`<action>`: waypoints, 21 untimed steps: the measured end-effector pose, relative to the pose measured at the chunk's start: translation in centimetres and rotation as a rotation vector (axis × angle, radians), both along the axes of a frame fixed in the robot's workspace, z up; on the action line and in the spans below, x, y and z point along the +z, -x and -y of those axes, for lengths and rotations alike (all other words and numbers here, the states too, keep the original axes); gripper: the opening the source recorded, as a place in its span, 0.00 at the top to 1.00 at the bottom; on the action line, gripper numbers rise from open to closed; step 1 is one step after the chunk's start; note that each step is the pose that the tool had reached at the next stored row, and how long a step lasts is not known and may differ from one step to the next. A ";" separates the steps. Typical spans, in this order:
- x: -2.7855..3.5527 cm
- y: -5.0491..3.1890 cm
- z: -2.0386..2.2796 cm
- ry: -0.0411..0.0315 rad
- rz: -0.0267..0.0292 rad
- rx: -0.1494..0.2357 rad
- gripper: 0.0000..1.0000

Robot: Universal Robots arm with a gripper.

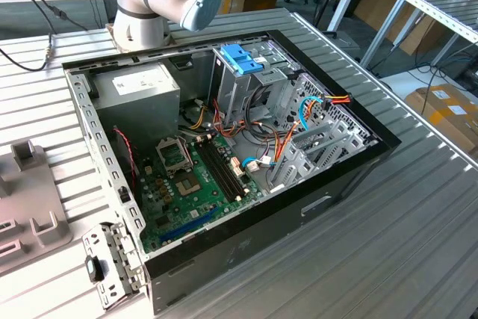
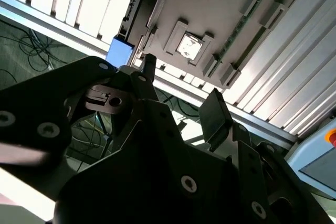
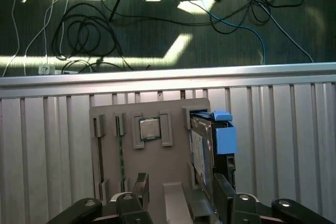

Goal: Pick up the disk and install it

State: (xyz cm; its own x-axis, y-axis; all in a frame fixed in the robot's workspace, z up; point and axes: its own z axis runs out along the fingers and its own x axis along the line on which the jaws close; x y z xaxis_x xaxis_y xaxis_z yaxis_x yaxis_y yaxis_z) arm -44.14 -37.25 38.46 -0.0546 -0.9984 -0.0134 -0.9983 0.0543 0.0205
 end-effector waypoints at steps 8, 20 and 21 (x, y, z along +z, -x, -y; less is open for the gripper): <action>0.00 0.00 -0.12 0.0000 -0.0002 0.000 0.40; -0.20 0.00 -0.60 0.0000 -0.0005 0.000 0.40; -0.21 0.00 -0.60 -0.0001 -0.0004 0.000 0.40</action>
